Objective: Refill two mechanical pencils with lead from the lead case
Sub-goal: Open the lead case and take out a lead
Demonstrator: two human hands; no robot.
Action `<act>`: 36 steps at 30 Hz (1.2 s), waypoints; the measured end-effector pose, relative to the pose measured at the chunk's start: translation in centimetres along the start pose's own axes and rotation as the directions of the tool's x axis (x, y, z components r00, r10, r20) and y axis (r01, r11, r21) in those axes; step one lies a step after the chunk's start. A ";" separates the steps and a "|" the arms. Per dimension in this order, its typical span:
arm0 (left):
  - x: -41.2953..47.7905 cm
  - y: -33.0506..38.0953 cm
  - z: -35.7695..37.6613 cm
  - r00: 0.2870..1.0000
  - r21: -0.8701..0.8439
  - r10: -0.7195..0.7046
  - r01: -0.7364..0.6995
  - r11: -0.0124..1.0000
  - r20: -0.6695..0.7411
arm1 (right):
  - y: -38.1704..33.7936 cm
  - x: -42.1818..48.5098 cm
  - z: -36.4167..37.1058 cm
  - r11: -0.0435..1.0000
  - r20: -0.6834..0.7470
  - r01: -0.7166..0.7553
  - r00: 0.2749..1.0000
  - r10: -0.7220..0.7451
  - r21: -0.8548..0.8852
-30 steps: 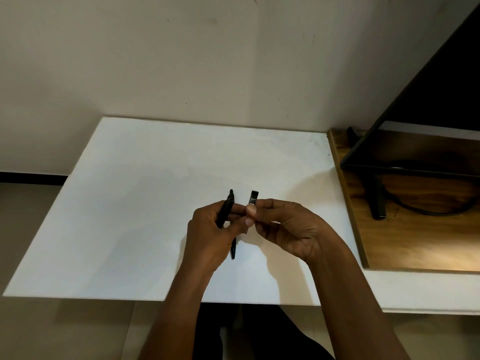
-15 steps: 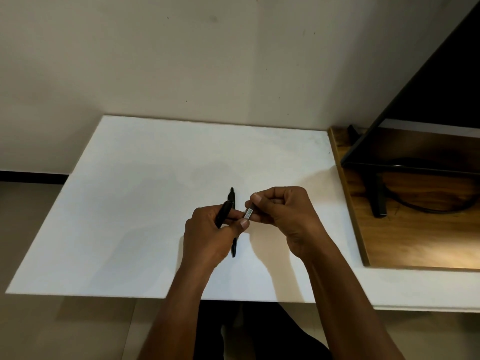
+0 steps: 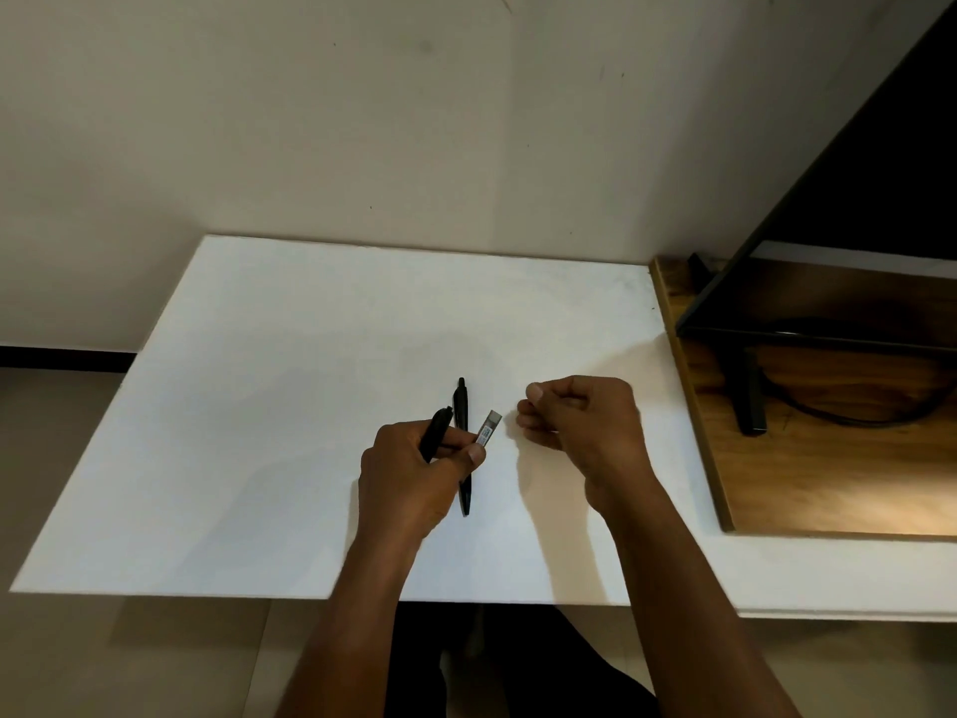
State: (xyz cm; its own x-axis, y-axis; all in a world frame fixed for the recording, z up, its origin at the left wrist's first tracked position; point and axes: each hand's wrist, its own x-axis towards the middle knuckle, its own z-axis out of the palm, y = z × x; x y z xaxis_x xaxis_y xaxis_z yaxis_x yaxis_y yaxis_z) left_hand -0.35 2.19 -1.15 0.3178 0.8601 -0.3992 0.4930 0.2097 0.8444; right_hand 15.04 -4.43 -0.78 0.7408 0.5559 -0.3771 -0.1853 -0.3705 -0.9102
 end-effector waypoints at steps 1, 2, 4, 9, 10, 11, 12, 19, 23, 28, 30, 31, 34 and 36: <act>0.0 0.0 0.0 1.000 -0.013 -0.006 0.006 1.000 0.002 | 0.1 0.2 -0.5 0.988 -0.056 0.060 0.996 -0.069 -0.142; 0.0 0.0 -0.1 1.000 -0.028 -0.012 0.012 1.000 0.004 | 0.2 0.3 -1.0 0.959 -0.101 0.101 0.986 -0.132 -0.263; 0.0 0.0 -0.1 1.000 -0.039 -0.013 0.013 0.999 0.002 | 0.2 0.5 -1.7 0.922 -0.170 0.115 0.967 -0.189 -0.369; 0.0 0.0 -0.1 1.000 -0.029 0.013 -0.013 1.000 -0.006 | 0.0 0.5 -2.1 0.903 -0.117 0.052 0.987 -0.113 -0.427; 0.0 0.0 -0.1 1.000 -0.030 0.016 -0.016 0.999 -0.006 | 0.1 0.4 -1.9 0.885 -0.079 0.068 0.990 -0.118 -0.461; 0.0 0.0 -0.1 1.000 -0.031 0.018 -0.018 0.999 -0.006 | 0.1 0.2 -1.6 0.859 -0.043 0.096 0.990 -0.136 -0.503; 0.0 0.0 -0.1 1.000 -0.031 0.019 -0.019 0.999 -0.006 | 0.2 0.1 -1.3 0.831 -0.015 0.124 0.987 -0.157 -0.542; 0.0 0.0 -0.3 1.000 -0.042 0.026 -0.027 0.999 -0.002 | 0.6 0.0 -0.5 0.775 0.003 0.179 0.975 -0.223 -0.607; 0.0 -0.1 -0.4 0.999 -0.049 0.033 -0.033 0.998 0.003 | 0.2 0.0 -0.7 0.800 -0.064 0.217 0.951 -0.303 -0.559; 0.1 0.0 -0.3 0.998 0.006 0.068 -0.068 0.998 -0.014 | -0.3 -0.3 -0.4 0.999 0.222 -0.034 0.975 0.027 0.026; 0.1 0.0 -0.2 0.997 0.024 0.081 -0.081 0.996 -0.013 | -0.3 -0.5 -0.2 0.996 0.313 -0.076 0.948 0.057 0.048; 0.1 0.0 -0.2 0.996 0.021 0.087 -0.087 0.996 -0.014 | -0.3 -0.6 -0.1 0.993 0.332 -0.093 0.941 0.066 0.067; 0.1 0.2 -0.2 0.990 0.016 0.132 -0.131 0.991 -0.046 | -0.2 -0.6 -0.1 0.969 0.350 -0.194 0.927 0.131 0.152; 0.2 0.4 -0.2 0.982 0.002 0.170 -0.170 0.985 -0.083 | -0.1 -0.5 -0.1 0.946 0.359 -0.262 0.916 0.181 0.190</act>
State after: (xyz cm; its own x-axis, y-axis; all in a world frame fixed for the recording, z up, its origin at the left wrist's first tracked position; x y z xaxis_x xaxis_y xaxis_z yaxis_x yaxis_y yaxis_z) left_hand -0.28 2.53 -0.77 0.3289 0.9187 -0.2188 0.4336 0.0589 0.8992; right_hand 14.74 -4.76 -0.49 0.4133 0.7089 -0.5715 -0.4921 -0.3543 -0.7952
